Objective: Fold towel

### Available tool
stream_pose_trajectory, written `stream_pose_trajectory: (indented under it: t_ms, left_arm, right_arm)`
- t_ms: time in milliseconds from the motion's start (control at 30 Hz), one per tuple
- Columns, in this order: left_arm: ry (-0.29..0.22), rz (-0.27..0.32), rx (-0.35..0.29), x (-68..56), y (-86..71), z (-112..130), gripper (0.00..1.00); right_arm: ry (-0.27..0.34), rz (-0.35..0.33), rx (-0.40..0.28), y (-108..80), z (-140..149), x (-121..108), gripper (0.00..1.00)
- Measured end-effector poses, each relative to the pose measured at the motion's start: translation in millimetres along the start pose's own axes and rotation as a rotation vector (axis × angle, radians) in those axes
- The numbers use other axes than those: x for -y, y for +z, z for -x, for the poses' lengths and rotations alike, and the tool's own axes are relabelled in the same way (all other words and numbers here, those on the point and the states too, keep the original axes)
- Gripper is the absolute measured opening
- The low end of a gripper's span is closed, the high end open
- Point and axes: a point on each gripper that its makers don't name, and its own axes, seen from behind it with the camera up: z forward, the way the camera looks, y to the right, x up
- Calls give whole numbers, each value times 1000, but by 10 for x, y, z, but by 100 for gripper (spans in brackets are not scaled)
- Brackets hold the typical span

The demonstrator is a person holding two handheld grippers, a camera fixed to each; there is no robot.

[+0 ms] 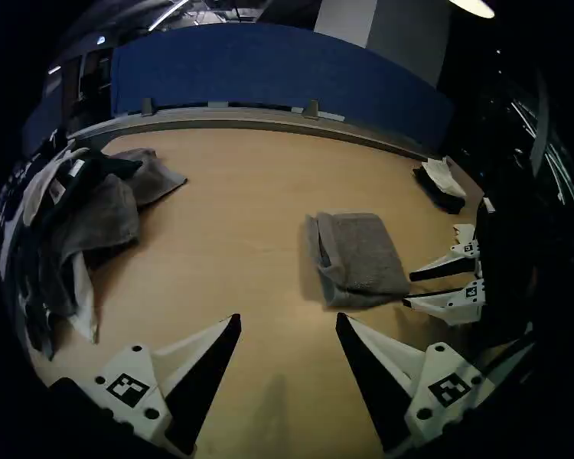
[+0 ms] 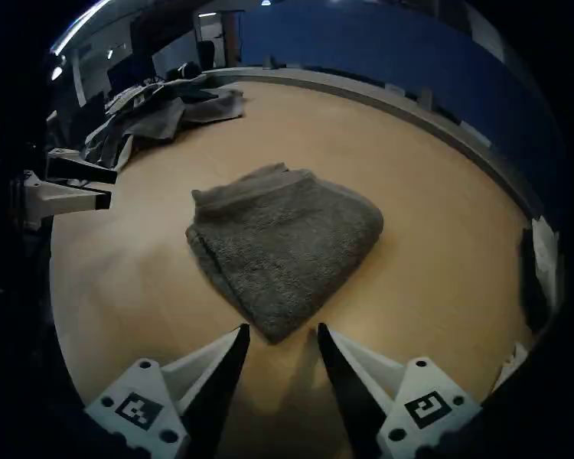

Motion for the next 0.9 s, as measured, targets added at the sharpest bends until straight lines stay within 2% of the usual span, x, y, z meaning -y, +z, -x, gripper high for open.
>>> stream_pose_trajectory:
  t_ms: [200, 400, 533, 900]
  left_arm:
    - [1, -1, 1, 5, 7, 7, 92]
    - [5, -1, 3, 5, 12, 10, 92]
    - [5, -2, 4, 8, 18, 10, 92]
    - [8, -5, 2, 6, 10, -21, 93]
  right_arm:
    - [33, -18, 1, 11, -7, 22, 27]
    - [46, -4, -4, -9, -21, -5, 7]
    - [40, -6, 0, -10, -9, -2, 3]
    - [32, -6, -35, -88, -143, -19, 2]
